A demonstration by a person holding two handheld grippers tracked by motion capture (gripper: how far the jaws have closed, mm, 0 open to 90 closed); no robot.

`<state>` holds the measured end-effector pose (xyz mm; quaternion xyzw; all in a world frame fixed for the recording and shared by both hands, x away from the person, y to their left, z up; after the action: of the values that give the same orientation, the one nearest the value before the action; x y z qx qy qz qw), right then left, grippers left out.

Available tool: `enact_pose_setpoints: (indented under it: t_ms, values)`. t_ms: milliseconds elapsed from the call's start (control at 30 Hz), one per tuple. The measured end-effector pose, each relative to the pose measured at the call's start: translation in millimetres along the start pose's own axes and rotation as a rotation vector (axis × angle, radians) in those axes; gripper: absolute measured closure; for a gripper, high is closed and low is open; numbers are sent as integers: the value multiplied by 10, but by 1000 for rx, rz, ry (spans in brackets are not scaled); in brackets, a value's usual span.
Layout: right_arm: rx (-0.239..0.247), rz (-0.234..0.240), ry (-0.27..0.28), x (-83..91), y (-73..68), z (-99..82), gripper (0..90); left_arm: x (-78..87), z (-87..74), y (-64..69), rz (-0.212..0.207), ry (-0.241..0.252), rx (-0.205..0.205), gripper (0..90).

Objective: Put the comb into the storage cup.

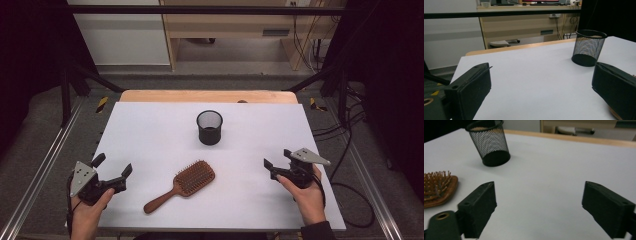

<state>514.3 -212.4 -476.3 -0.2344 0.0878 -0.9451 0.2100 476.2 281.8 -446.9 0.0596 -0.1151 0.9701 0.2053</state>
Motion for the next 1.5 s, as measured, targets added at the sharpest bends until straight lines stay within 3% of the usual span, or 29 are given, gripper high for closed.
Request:
enact_pose_setpoints:
  t_ms: [200,333,500,733,900,1167,1500]
  values:
    - [28,2,87,112,61,63,66,-48,96,156,-48,-12,-5,25]
    - [53,20,89,124,44,44,65,-112,178,316,-105,-50,-30,29]
    - [76,32,81,125,2,30,77,-185,246,571,-197,-109,-104,26]
    - [83,32,78,114,-13,15,78,-238,294,773,-258,-226,-114,36]
    - [94,31,69,97,-20,-3,78,-276,287,899,-287,-305,-154,45]
    - [100,28,73,104,-17,-3,78,-356,207,1090,-314,-379,-222,45]
    - [109,26,62,102,-17,-26,77,-428,-10,1388,-412,-470,-289,43]
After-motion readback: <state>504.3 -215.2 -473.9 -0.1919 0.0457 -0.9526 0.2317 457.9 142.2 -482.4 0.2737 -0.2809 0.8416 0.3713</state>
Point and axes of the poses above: each handheld gripper's, and its own axes: x roughly backward along the jaws, z roughly out of its top, y roughly to its right, the point moved 8 cm from there along -x, roughly forward along the jaws, and after that the axes turned 11 degrees about -x, right-handed, at the moved point
